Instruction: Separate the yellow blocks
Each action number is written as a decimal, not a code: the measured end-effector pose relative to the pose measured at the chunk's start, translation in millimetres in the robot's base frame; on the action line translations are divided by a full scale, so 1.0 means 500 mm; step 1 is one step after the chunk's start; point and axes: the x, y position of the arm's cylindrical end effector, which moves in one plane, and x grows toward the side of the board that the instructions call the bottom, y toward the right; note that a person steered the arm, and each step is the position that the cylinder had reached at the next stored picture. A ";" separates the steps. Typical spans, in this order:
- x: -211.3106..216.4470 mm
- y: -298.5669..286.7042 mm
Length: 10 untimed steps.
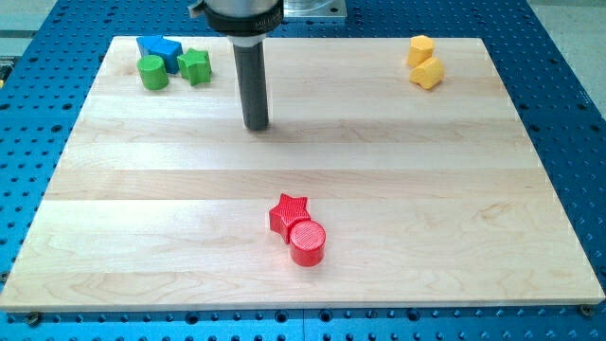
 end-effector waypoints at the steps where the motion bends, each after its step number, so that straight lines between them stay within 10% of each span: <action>1: -0.146 0.090; 3: -0.338 0.345; 5: -0.208 0.446; 7: -0.327 0.498; 10: -0.265 0.591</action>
